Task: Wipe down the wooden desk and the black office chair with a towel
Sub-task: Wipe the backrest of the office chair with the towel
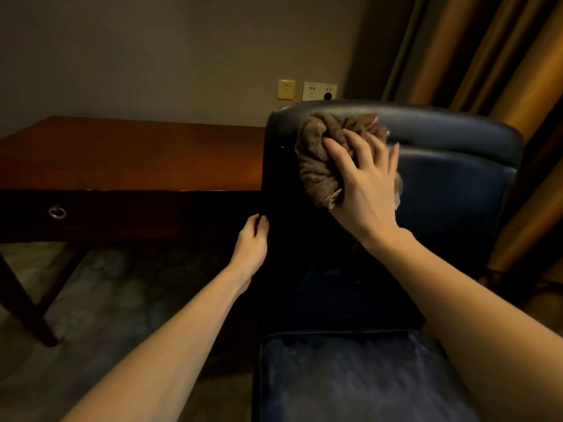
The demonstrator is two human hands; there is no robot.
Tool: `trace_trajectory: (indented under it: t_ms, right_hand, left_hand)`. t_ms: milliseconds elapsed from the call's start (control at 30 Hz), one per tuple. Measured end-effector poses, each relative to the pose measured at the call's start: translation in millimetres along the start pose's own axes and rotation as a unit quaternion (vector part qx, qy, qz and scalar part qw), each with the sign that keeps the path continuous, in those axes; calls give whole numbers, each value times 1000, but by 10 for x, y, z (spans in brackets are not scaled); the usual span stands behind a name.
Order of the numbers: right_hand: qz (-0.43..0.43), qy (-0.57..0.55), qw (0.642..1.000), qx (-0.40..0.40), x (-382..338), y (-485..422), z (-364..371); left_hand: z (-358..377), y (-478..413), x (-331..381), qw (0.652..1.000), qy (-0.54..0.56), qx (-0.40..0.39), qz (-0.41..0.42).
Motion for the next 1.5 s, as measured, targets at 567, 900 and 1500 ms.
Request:
trace_trajectory:
  t_ms: [567, 900, 1500]
  right_hand:
    - [-65, -62, 993, -80, -111, 2383, 1108]
    - [12, -32, 998, 52, 424, 1276, -178]
    - [89, -58, 994, 28, 448, 2363, 1169]
  left_hand:
    - [189, -389, -377, 985, -84, 135, 70]
    - [378, -62, -252, 989, -40, 136, -34]
    - [722, -207, -642, 964, -122, 220, 84]
Point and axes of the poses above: each hand's wrist, its own y-axis away from the middle knuckle, its own z-axis out of the palm, x = y × z, the point moved 1 cm from there along -y, towards the middle knuckle
